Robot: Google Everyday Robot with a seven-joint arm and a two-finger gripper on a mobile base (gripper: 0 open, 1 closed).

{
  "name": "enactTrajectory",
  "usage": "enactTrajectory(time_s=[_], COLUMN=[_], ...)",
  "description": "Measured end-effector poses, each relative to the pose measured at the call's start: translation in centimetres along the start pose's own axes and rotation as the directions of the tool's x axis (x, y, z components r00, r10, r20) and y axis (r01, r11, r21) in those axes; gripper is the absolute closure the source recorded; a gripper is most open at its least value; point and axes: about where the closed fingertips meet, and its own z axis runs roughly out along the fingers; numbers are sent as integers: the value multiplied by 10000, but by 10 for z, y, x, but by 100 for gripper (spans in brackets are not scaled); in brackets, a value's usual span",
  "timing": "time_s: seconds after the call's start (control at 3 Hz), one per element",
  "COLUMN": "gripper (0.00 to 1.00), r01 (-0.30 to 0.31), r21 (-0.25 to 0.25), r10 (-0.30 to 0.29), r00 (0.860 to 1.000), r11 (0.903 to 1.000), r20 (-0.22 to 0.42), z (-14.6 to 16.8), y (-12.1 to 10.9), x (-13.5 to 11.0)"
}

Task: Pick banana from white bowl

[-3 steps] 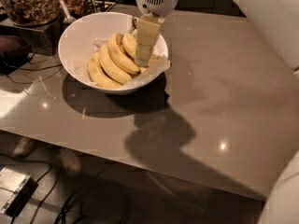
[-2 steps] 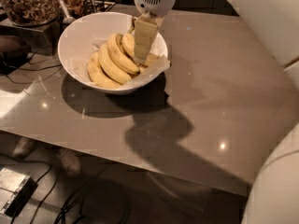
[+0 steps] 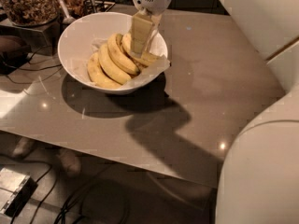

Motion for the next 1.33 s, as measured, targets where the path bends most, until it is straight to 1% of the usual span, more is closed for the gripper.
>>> enactTrajectory(time_s=[0.33,0.67,1.33], gripper=[28,35,35], r01=[-47,-45,-455], r21=[-215,-399,-585], r10=[47,44,445], r00=[10000,10000,9988], r11=[9998,9992,9972], r20=[33,-21,-193], z=[8,16,31], y=[-1,0,-9], x=[-8,-13,-11])
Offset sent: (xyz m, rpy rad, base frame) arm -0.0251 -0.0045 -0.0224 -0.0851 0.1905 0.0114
